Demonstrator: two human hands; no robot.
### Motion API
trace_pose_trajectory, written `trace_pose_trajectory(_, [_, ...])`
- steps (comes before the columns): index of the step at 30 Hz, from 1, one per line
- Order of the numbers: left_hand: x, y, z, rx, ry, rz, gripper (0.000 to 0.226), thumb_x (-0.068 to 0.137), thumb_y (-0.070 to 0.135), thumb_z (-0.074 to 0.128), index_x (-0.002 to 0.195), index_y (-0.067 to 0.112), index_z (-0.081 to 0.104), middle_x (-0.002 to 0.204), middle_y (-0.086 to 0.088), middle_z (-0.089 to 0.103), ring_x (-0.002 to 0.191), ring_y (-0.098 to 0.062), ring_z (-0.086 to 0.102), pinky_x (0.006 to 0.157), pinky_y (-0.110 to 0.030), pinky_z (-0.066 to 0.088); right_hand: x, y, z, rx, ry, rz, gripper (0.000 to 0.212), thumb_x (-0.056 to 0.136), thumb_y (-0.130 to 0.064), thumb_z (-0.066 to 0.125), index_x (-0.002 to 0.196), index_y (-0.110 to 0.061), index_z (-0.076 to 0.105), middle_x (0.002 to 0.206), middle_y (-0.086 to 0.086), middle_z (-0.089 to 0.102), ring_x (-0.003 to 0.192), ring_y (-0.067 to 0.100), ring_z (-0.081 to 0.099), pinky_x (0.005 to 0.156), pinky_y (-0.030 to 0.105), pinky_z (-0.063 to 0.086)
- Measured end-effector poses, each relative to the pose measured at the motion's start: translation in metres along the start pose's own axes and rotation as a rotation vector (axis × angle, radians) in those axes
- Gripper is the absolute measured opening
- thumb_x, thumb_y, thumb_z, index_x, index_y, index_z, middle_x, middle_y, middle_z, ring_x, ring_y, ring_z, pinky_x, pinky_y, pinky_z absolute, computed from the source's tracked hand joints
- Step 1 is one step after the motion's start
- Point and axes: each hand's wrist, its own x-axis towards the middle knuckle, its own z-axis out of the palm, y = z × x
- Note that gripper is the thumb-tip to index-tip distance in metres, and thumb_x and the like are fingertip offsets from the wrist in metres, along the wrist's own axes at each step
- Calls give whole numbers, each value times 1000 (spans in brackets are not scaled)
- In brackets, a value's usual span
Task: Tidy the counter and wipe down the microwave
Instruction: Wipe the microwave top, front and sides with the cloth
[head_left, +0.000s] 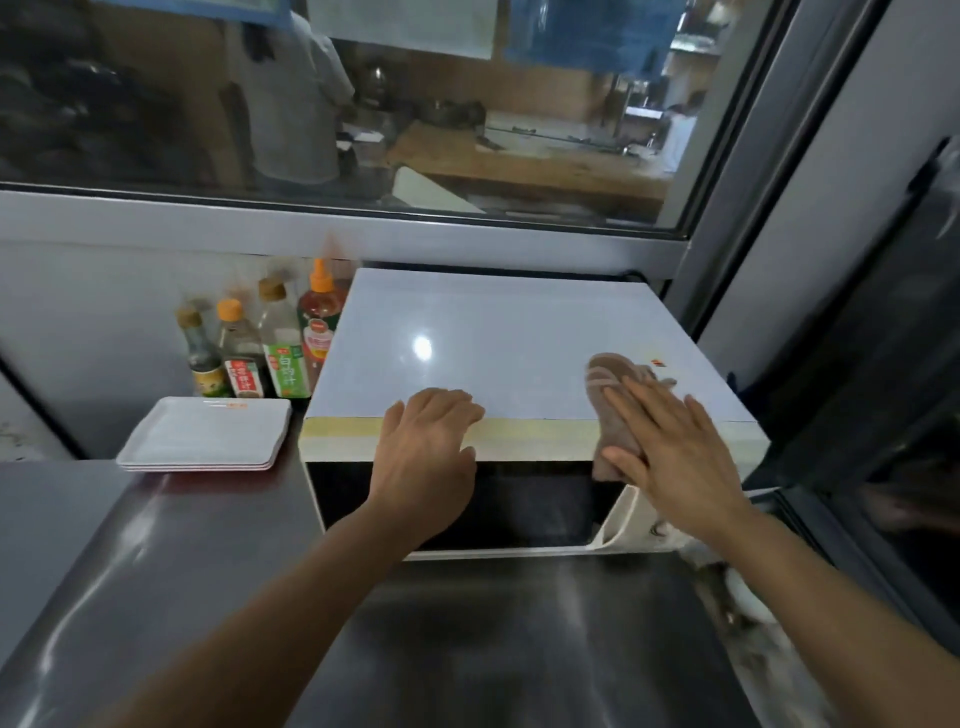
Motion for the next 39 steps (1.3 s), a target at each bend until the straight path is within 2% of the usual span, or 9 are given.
trace_pose_trajectory(3, [0, 8, 8, 0, 44, -55, 43, 82, 10, 55, 124, 21, 54, 132, 7, 51, 125, -14, 40, 104, -30, 26, -6, 19, 2, -6, 22, 43, 80, 86, -68, 8, 147, -20, 28, 153, 5, 31, 143, 25, 25, 112, 48, 24])
trace_pose_trajectory(9, [7, 24, 10, 49, 67, -136, 34, 81, 7, 55, 114, 17, 56, 120, 2, 55, 110, -18, 46, 94, -31, 33, 3, -46, 11, 99, 216, 3, 65, 88, -44, 49, 143, -13, 36, 147, 12, 39, 138, 36, 30, 114, 46, 26])
trace_pose_trajectory(12, [11, 38, 14, 85, 95, -78, 37, 81, 2, 56, 115, 16, 58, 124, 1, 56, 117, -19, 46, 98, -32, 32, 11, -61, 14, 115, 307, -71, 57, 88, -42, 47, 136, -11, 49, 138, 12, 51, 131, 34, 43, 111, 45, 33])
trace_pose_trajectory(19, [23, 86, 43, 72, 48, 51, 41, 79, 1, 55, 116, 18, 60, 123, 3, 59, 118, -20, 47, 94, -31, 30, -5, 35, 30, 24, 201, -21, 66, 87, -54, 36, 144, -21, 31, 149, 3, 36, 141, 26, 27, 113, 47, 18])
trace_pose_trajectory(23, [33, 111, 60, 74, 11, 150, 45, 78, 1, 55, 119, 19, 59, 127, 3, 57, 120, -22, 46, 96, -34, 32, -19, 85, 33, 50, 233, 5, 64, 90, -50, 42, 145, -18, 32, 149, 8, 35, 141, 29, 28, 113, 51, 25])
trace_pose_trajectory(27, [37, 120, 72, 62, 45, 143, 43, 75, -3, 54, 112, 15, 64, 117, -2, 60, 105, -28, 52, 85, -35, 39, -29, 109, 36, 367, 284, 102, 62, 90, -47, 42, 146, -27, 24, 143, -1, 31, 116, 22, 48, 86, 38, 49])
trace_pose_trajectory(32, [38, 123, 79, 58, 115, 136, 37, 70, -8, 57, 101, 10, 67, 100, -6, 61, 85, -31, 52, 70, -40, 46, -30, 111, 59, 745, 362, 161, 55, 96, -40, 40, 147, -34, 19, 138, -6, 33, 101, 1, 41, 75, 5, 35])
trace_pose_trajectory(36, [32, 123, 84, 113, 132, 159, 38, 69, -7, 59, 102, 10, 65, 101, -7, 61, 83, -31, 53, 69, -37, 45, -33, 103, 82, 1156, 350, 281, 44, 99, -31, 34, 143, -28, 28, 120, 13, 51, 86, 11, 59, 69, 19, 51])
trace_pose_trajectory(39, [32, 122, 84, 130, 123, 173, 38, 70, -6, 60, 104, 9, 65, 103, -8, 61, 85, -33, 54, 71, -39, 46, -37, 98, 92, 1131, 359, 335, 40, 101, -32, 30, 132, -8, 39, 107, 20, 54, 78, 11, 55, 63, 10, 44])
